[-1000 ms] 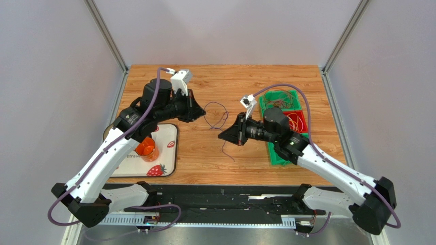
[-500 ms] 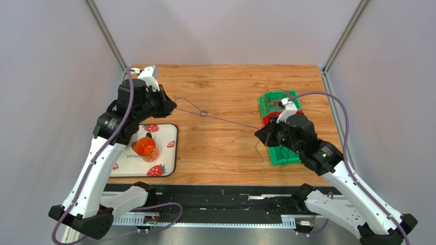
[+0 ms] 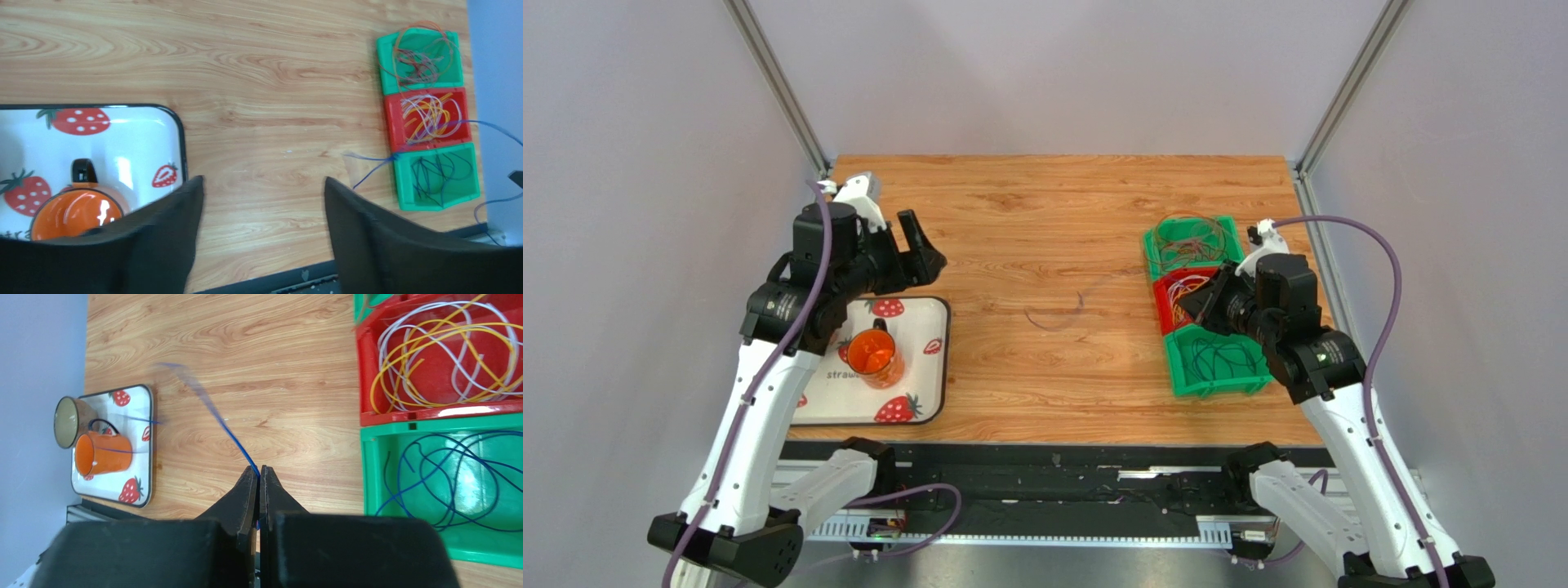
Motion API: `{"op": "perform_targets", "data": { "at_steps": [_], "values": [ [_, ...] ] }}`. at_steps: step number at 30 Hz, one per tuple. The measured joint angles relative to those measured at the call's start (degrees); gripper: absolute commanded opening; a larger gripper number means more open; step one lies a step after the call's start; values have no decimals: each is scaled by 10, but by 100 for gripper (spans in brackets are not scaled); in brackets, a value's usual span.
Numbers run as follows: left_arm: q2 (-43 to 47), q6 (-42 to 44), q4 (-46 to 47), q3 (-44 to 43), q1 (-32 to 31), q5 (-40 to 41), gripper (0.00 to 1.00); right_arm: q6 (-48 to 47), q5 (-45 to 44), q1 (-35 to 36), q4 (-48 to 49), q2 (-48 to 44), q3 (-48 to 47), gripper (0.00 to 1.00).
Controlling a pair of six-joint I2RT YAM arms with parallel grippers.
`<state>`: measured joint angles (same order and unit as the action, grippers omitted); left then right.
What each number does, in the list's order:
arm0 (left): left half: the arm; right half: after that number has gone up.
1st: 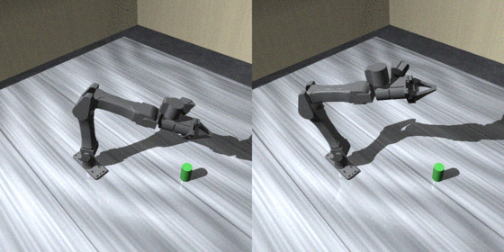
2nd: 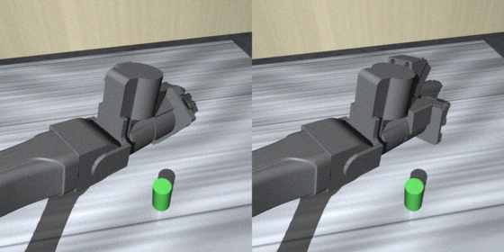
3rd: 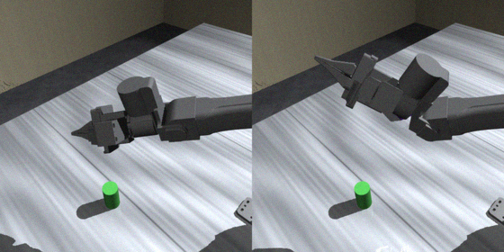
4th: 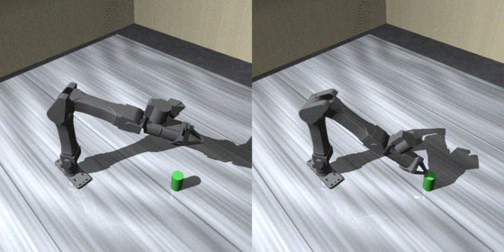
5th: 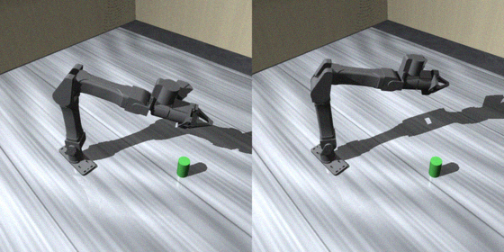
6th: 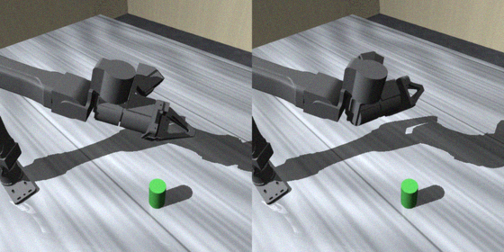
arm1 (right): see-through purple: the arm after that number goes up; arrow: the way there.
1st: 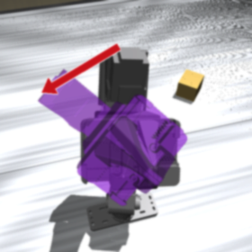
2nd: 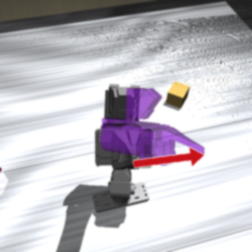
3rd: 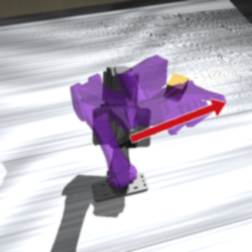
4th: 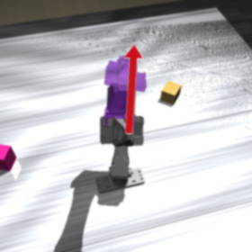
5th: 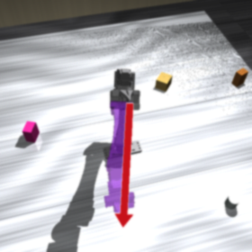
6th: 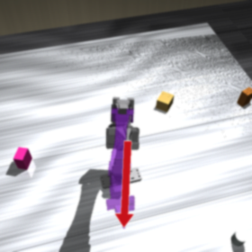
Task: Untangle the cables
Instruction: Place the cable in the bin.
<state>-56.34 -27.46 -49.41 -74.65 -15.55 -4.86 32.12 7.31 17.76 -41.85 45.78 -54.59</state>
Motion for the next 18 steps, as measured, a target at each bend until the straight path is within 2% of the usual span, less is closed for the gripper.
{"op": "perform_targets", "data": {
  "at_steps": [9, 18],
  "values": [
    [-36, 12, 8, 45, 12, -25, 91, -9, -11, -9, -25, 25, -48, 0],
    [-34, 37, 33, 99, 12, -36, 88, -48, -79, -9, -61, 24, -133, 0]
  ]
}}
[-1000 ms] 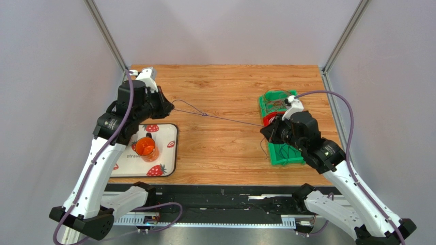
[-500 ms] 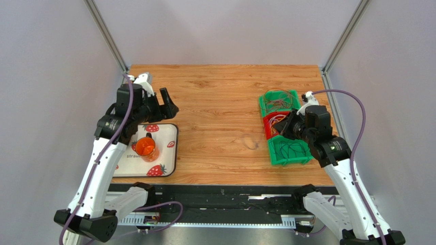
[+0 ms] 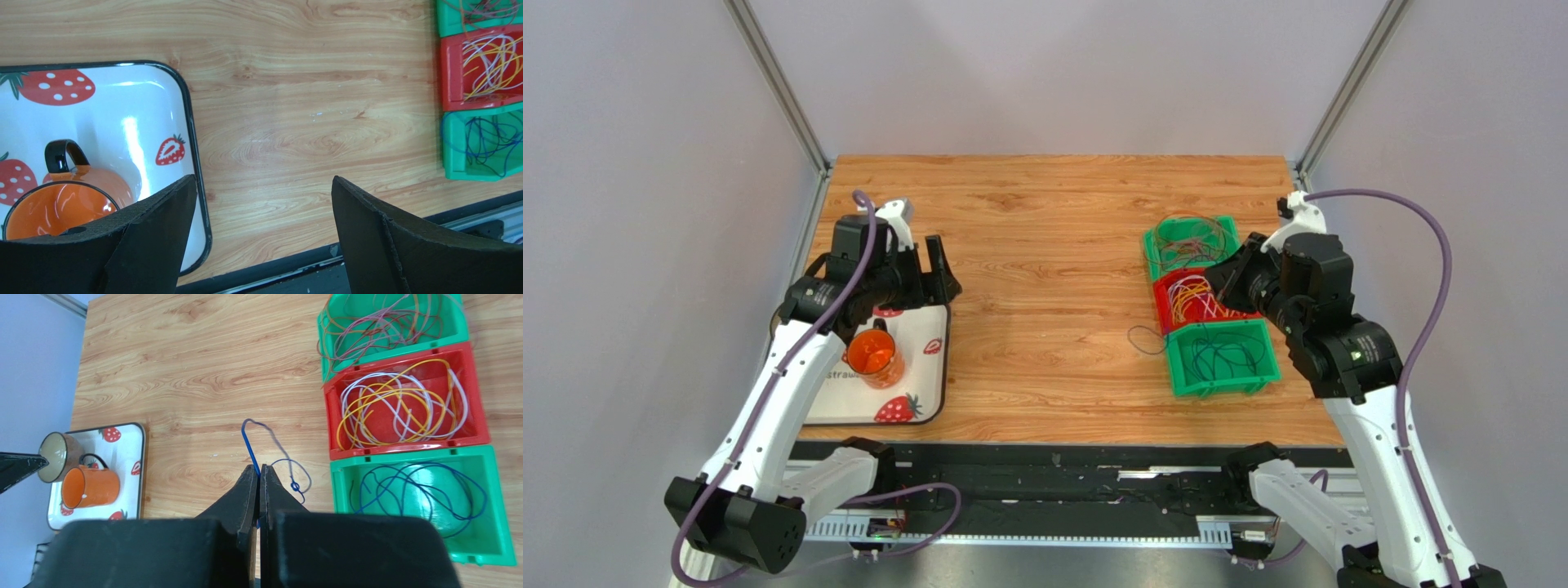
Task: Untangle the cables
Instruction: Place the cable in the bin.
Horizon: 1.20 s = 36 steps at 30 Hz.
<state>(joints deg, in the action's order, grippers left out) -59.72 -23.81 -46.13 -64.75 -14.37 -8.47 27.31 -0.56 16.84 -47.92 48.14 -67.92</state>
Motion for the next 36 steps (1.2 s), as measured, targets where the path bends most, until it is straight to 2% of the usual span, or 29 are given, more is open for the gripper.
{"op": "perform_targets", "data": {
  "at_steps": [7, 23, 36],
  "values": [
    [0, 14, 2, 20, 0, 0, 87, -21, -54, 0, -36, -13, -39, 0],
    [0, 19, 6, 23, 0, 0, 86, -44, -194, 0, -114, -78, -42, 0],
    [0, 19, 9, 24, 0, -1, 85, -43, -220, 0, -118, -90, -17, 0]
  ]
}}
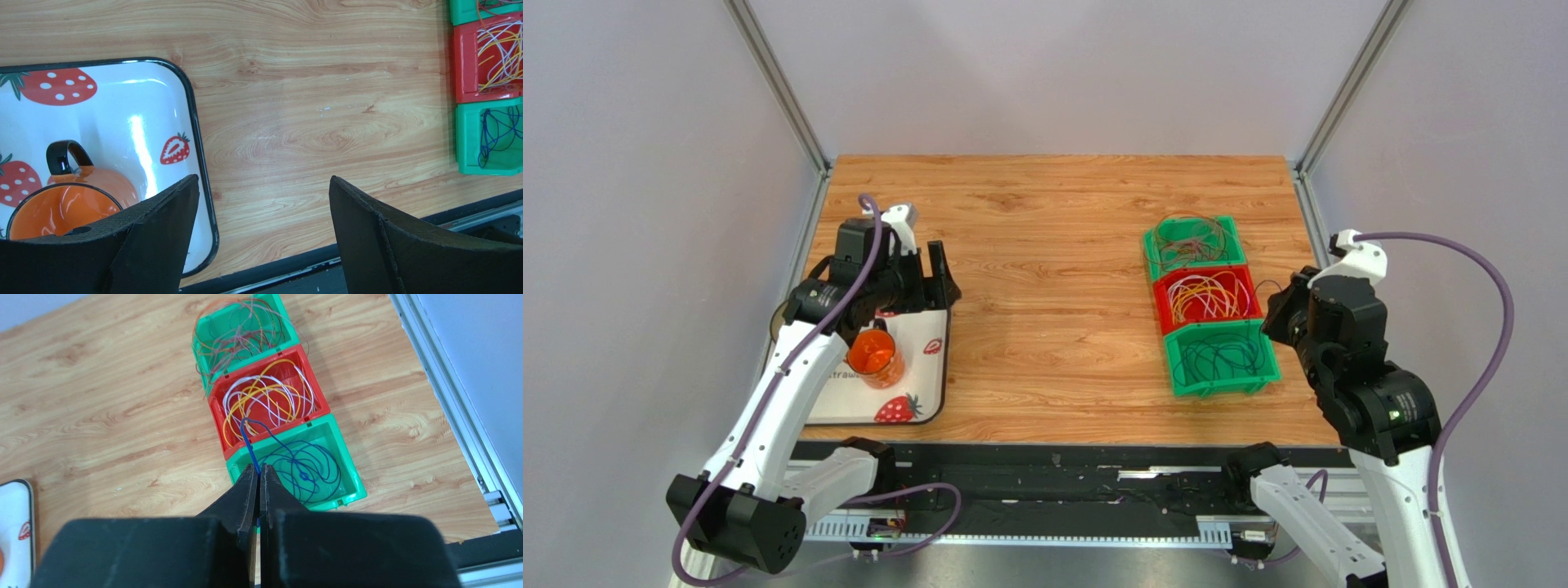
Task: Untangle the cables
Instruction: Place the cable in the bin.
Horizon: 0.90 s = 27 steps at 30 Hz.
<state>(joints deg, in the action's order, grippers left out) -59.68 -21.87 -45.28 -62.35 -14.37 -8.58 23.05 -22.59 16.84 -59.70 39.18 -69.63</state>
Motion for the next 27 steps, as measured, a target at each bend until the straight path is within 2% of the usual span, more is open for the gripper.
{"op": "perform_targets", "data": {
  "at_steps": [12, 18, 27],
  "values": [
    [-1, 1, 1, 4, 0, -4, 85, 42, 12, 0, 33, 41, 109, 0],
    [-5, 1, 2, 4, 0, -13, 85, 103, 6, 0, 71, 93, 167, 0],
    [-5, 2, 2, 4, 0, -21, 84, 208, -55, -3, 113, 89, 260, 0]
  ]
}}
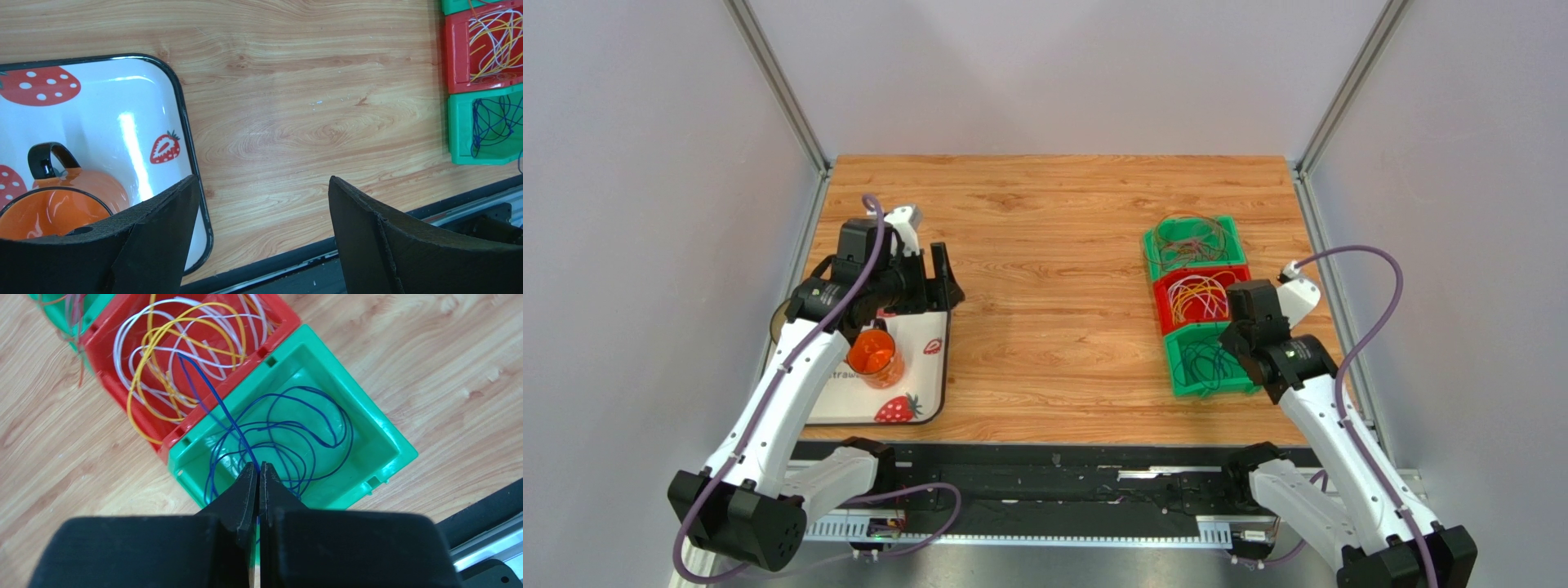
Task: Untangle the cables
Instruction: Place the cable in the bin.
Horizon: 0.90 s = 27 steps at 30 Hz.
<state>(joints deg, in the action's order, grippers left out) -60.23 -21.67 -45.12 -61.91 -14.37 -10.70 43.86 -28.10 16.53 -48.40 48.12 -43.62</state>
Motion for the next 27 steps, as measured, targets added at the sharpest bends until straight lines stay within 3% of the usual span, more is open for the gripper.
{"op": "perform_targets", "data": {
  "at_steps": [13, 27],
  "values": [
    [-3, 2, 1, 0, 0, -10, 85, 138, -124, -1, 23, -36, 76, 0],
    [-5, 2, 2, 0, 0, -11, 84, 190, -163, -1, 38, -16, 119, 0]
  ]
}}
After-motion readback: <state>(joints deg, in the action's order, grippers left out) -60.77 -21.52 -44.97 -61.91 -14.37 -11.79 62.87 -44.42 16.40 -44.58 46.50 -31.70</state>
